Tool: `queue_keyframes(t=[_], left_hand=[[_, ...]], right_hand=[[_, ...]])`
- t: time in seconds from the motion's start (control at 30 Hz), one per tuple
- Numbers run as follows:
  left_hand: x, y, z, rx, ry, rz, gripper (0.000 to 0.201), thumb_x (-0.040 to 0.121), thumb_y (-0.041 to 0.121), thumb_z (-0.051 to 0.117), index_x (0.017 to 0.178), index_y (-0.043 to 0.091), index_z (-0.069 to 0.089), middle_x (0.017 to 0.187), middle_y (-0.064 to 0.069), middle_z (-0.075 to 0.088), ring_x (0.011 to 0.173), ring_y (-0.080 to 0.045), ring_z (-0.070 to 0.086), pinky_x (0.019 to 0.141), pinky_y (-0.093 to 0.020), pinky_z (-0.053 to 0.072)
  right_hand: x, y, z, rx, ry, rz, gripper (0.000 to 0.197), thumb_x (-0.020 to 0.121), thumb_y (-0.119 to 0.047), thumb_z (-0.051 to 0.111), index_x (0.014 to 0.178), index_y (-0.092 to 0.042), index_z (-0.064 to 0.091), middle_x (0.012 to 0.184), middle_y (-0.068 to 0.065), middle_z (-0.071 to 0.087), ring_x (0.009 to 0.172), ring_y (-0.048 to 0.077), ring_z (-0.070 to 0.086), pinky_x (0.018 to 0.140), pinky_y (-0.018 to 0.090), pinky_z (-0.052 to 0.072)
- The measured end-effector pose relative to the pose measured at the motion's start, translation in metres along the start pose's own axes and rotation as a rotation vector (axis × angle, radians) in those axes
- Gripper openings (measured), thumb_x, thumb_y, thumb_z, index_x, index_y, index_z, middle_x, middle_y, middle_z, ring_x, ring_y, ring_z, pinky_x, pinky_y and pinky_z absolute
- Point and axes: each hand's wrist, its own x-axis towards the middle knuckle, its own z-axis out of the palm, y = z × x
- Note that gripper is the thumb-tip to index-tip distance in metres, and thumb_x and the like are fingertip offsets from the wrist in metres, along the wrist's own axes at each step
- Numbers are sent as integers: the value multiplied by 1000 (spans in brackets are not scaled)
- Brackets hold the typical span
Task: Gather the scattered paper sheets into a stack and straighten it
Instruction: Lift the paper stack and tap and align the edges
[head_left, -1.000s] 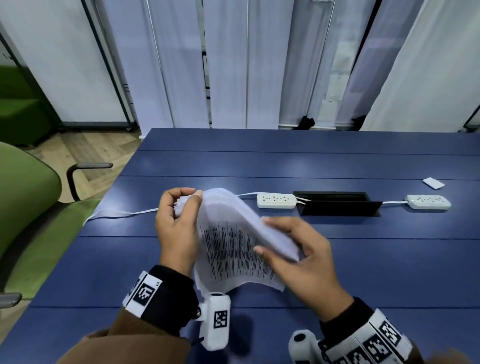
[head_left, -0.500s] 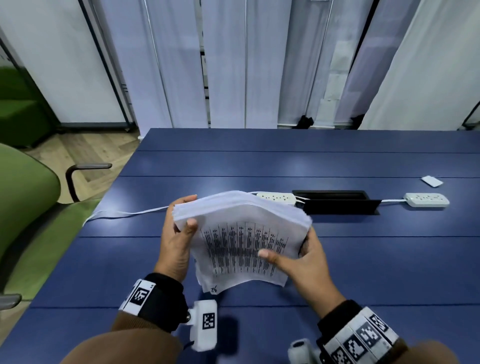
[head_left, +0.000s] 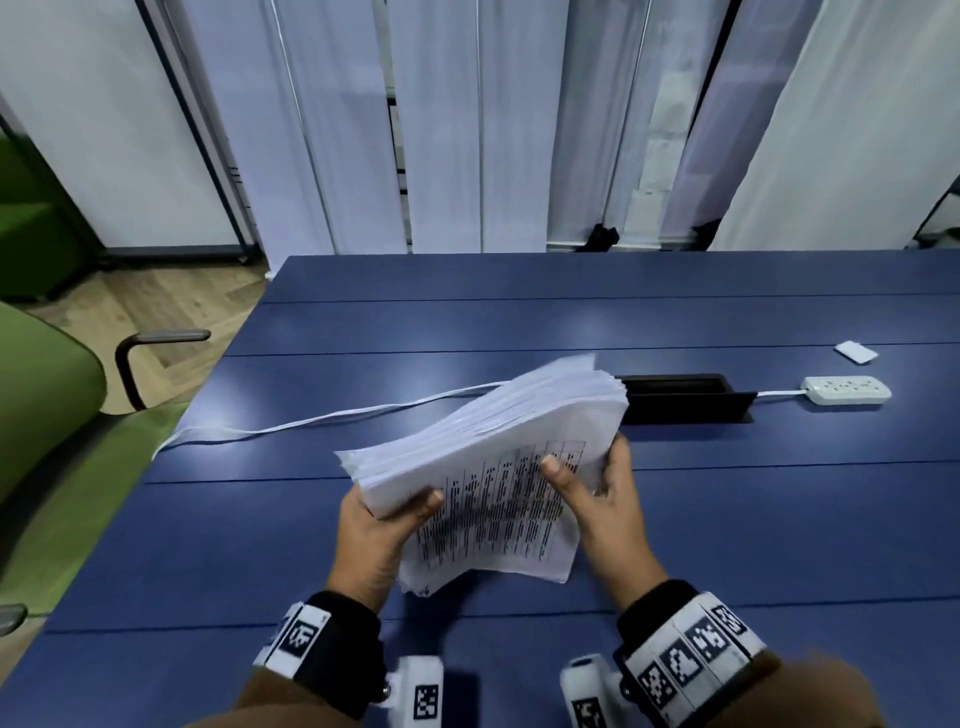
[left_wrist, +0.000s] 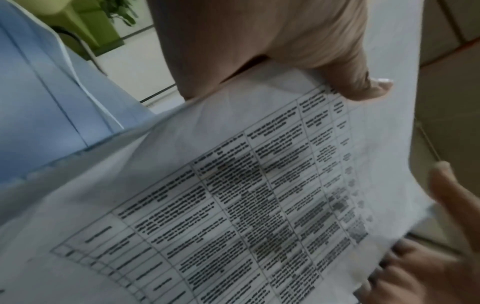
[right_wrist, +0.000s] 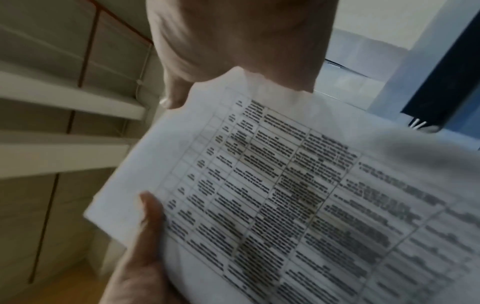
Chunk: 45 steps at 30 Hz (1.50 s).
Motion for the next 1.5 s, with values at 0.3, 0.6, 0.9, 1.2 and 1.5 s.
queue_keyframes(t=[0.3, 0.6, 0.9, 1.2, 1.5], left_hand=[[-6, -2, 5, -59, 87, -41, 53, 78, 45, 74, 113, 5, 68, 112, -9, 72, 105, -19, 67, 92, -28, 53], [-7, -13, 5, 1, 76, -107, 39, 79, 11, 62, 116, 0, 61, 104, -2, 75, 99, -11, 69, 81, -20, 53], [-17, -15, 7, 3, 0, -73, 53, 80, 9, 72, 128, 2, 51, 112, 1, 73, 104, -10, 66, 89, -25, 54], [-18, -10, 14, -76, 8, -65, 56, 80, 6, 60, 134, 9, 46, 117, 1, 70, 112, -11, 65, 80, -16, 52], [-33, -18, 16, -36, -88, -115, 64, 76, 14, 73, 134, 4, 47, 126, -4, 67, 118, -18, 62, 88, -19, 50]], right_hand=[[-13, -6, 3, -45, -87, 0, 81, 66, -38, 85, 131, -8, 48, 122, 5, 66, 116, 23, 62, 102, 44, 47], [-18, 18, -2, -196, -30, 11, 67, 69, -20, 83, 122, -34, 45, 114, -10, 67, 107, 7, 64, 96, 35, 51], [-14, 8, -8, -127, -37, -10, 83, 68, -36, 77, 140, -25, 37, 128, -6, 62, 120, 13, 58, 106, 47, 43], [-26, 29, -8, -159, -63, 10, 58, 77, -28, 78, 127, -30, 48, 122, -9, 66, 115, 6, 61, 105, 44, 45], [-1, 20, 0, -168, -31, -3, 63, 72, -24, 80, 128, -18, 52, 118, -2, 68, 109, 10, 64, 100, 42, 49]])
